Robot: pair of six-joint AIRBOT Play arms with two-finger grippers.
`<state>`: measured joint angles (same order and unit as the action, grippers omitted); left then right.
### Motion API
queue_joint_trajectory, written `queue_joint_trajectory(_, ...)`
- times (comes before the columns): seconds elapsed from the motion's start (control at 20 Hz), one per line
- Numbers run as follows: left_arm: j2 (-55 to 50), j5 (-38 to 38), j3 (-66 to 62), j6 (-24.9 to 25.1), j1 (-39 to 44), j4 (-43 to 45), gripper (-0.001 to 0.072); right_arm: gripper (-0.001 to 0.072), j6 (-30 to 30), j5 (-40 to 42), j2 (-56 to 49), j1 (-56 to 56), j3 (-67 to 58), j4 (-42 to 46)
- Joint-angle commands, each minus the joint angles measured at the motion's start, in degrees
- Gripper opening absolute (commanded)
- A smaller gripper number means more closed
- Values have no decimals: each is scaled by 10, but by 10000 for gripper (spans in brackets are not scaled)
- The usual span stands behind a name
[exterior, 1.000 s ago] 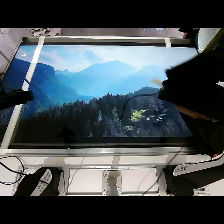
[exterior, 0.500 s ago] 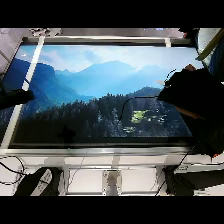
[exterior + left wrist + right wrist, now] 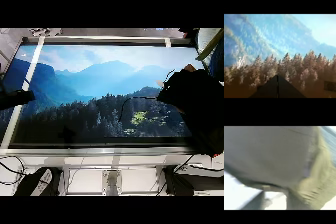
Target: Fold the clothes and pants, and hang the long-sleeved shirts on hangers.
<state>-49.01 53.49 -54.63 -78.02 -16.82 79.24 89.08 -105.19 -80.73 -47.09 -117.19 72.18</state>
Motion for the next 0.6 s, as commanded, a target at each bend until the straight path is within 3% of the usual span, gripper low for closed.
queue_joint_trajectory(0.0,0,8,0,0,0,0,17,5,-16,22,66,18,-1,-289)
queue_joint_trajectory(0.1,0,8,0,0,0,0,17,5,-62,28,93,62,9,-366)
queue_joint_trajectory(0.55,0,8,0,0,0,0,17,5,-63,0,115,233,10,-292)
